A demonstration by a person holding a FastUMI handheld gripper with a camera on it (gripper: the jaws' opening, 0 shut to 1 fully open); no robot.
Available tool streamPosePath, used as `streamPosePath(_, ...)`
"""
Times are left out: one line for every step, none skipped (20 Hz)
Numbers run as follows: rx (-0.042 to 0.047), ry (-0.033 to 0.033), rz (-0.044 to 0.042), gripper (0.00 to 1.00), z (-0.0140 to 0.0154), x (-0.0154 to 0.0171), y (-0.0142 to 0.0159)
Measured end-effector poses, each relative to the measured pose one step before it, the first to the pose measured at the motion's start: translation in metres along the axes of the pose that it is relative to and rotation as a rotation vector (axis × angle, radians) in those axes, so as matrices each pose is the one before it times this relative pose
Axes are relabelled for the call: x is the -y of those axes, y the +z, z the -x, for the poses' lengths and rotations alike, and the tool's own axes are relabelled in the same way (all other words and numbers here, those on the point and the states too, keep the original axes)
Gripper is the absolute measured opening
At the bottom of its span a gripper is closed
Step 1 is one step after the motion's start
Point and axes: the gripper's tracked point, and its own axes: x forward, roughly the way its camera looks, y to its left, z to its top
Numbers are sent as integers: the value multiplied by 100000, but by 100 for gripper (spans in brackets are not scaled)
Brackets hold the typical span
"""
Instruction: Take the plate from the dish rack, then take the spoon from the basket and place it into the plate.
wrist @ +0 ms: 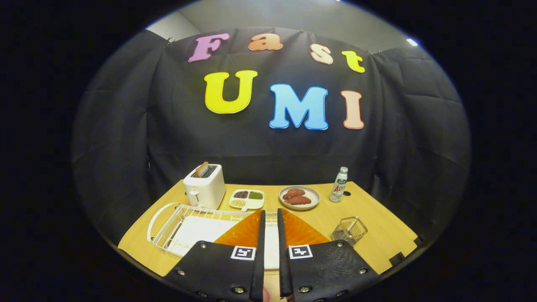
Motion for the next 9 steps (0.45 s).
streamPosePath(2961, 14, -253, 14, -476, 1137, 1300)
streamPosePath(2459, -256, 35, 15, -396, 1317, 1428)
streamPosePath(2614, -844, 108, 14, -454, 1433, 1115)
streamPosePath(2320, -862, -290, 14, -505, 1345, 1309)
streamPosePath(1801, -1015, -524, 15, -537, 1232, 901)
streamPosePath(1300, -1011, -306, 14, -431, 1267, 906)
streamPosePath(998, -1720, -146, 14, -509, 1400, 735)
streamPosePath(716, -872, -221, 14, -360, 1245, 591)
streamPosePath(614, -719, -429, 14, -491, 1030, 411)
